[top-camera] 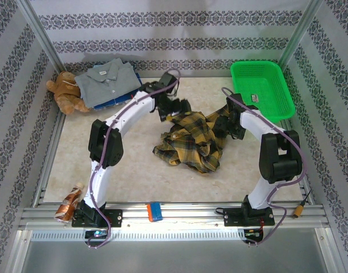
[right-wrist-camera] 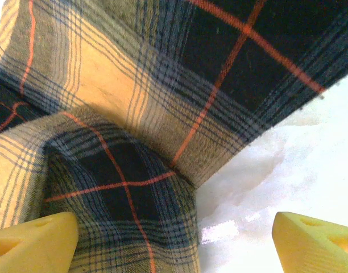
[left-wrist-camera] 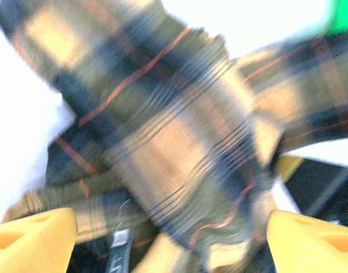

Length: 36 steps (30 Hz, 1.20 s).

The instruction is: Fold and stack the long sleeve shirts

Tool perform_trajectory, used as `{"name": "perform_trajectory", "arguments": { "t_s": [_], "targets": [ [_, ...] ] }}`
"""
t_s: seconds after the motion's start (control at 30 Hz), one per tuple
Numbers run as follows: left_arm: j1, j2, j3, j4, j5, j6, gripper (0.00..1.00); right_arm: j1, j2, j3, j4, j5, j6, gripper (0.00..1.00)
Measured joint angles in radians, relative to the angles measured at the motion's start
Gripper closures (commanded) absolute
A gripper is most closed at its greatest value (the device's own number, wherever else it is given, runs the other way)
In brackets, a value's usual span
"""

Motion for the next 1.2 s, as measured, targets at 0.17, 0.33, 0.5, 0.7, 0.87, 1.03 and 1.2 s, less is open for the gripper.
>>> {"name": "perform_trajectory", "arguments": {
  "t_s": [0.17, 0.33, 0.5, 0.7, 0.87, 1.03, 1.2],
  "targets": [
    [0.024, 0.195, 0.404, -0.121, -0.098, 0.062, 0.14, 0.0, 0.0, 0.018, 0.001, 0.007, 0.005, 0.12],
    [0.037, 0.364, 0.501, -0.213, -0.179, 0.099, 0.15, 0.0, 0.0, 0.024, 0.001, 0.015, 0.005, 0.12],
    [0.043, 0.444, 0.486, -0.237, -0.235, 0.117, 0.13, 0.0, 0.0, 0.025, 0.0, 0.027, 0.006, 0.12],
    [0.043, 0.45, 0.486, -0.228, -0.261, 0.122, 0.13, 0.0, 0.027, 0.057, 0.0, 0.051, 0.013, 0.12],
    [0.043, 0.452, 0.458, -0.201, -0.263, 0.12, 0.14, 0.001, 0.086, 0.096, 0.008, 0.071, 0.036, 0.13],
    [0.043, 0.481, 0.444, -0.183, -0.28, 0.109, 0.19, 0.001, 0.121, 0.098, 0.008, 0.103, 0.063, 0.13],
    [0.042, 0.486, 0.444, -0.183, -0.311, 0.102, 0.32, 0.003, 0.151, 0.104, 0.008, 0.146, 0.089, 0.14]
  ]
}}
